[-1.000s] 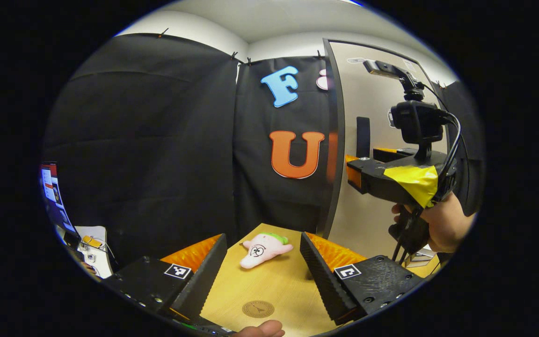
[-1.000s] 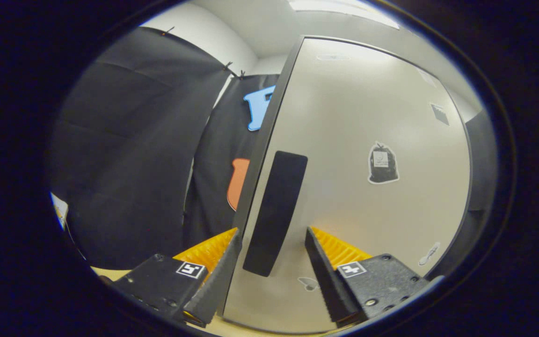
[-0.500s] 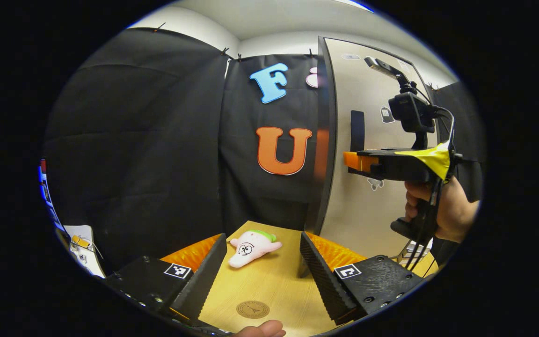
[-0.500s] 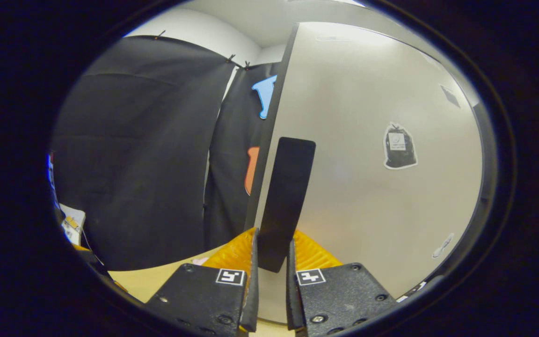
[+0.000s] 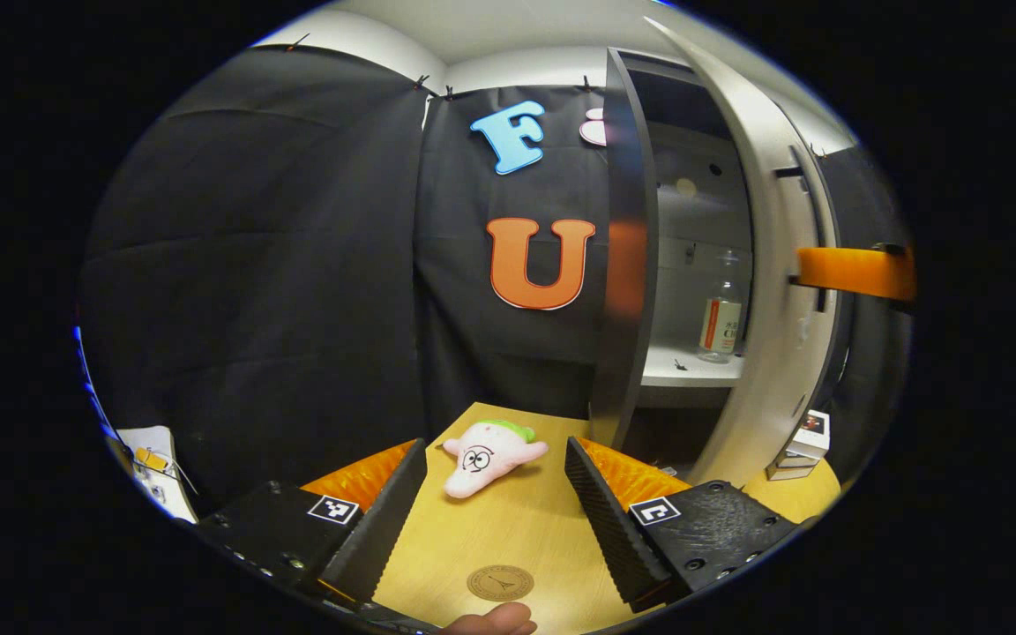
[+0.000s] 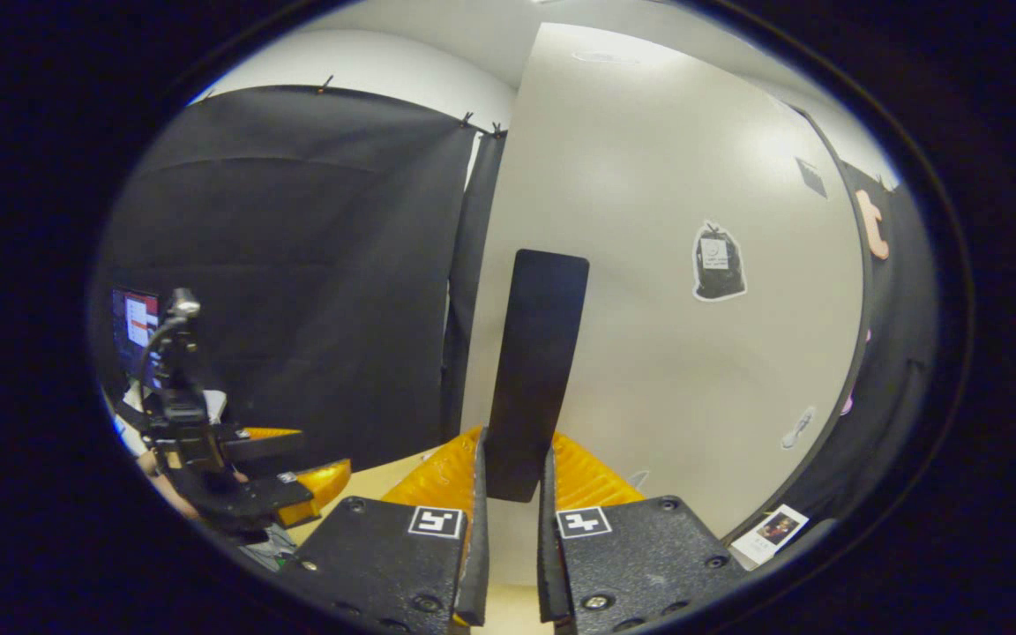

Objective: Open the cabinet door with the right hand, grasp the bottle in the cabinet with the left hand and place it on the coaster, then close the cabinet door with the right hand.

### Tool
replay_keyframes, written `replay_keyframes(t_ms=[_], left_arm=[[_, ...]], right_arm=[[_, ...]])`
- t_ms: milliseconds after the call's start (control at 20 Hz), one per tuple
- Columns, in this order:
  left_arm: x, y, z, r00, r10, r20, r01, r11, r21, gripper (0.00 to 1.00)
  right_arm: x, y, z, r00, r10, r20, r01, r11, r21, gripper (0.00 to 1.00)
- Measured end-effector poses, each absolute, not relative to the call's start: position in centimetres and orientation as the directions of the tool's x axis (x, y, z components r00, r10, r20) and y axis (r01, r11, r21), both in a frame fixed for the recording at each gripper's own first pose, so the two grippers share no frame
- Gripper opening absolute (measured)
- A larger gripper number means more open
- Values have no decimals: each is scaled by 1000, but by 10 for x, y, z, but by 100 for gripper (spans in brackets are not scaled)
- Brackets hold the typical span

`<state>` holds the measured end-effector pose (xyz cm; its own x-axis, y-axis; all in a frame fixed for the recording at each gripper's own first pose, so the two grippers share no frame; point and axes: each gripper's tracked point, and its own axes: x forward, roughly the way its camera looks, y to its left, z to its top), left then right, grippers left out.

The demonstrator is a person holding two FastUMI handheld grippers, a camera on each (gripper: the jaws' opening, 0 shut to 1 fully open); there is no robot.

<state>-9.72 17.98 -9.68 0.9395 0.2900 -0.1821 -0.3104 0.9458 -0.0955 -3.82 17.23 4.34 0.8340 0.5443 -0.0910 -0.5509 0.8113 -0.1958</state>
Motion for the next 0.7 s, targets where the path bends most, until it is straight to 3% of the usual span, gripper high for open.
replay_keyframes(t_ms=[150,200,250,400,700], left_arm=[[-68,153,-74,957,246,-153,-261,962,-85,95],[-57,135,-67,966,219,-140,-231,970,-79,100],[-43,116,-61,973,187,-132,-198,977,-77,95],[-5,63,-45,986,104,-128,-114,990,-77,95],[84,-17,18,1000,0,14,0,999,-37,95]], right_arm=[[-73,140,45,819,560,-121,-573,806,-150,26],[-80,130,46,824,552,-129,-567,811,-148,25],[-85,121,47,834,535,-132,-551,818,-163,25],[-104,97,44,867,479,-135,-496,854,-156,26],[-134,19,40,921,366,-135,-384,911,-149,25]])
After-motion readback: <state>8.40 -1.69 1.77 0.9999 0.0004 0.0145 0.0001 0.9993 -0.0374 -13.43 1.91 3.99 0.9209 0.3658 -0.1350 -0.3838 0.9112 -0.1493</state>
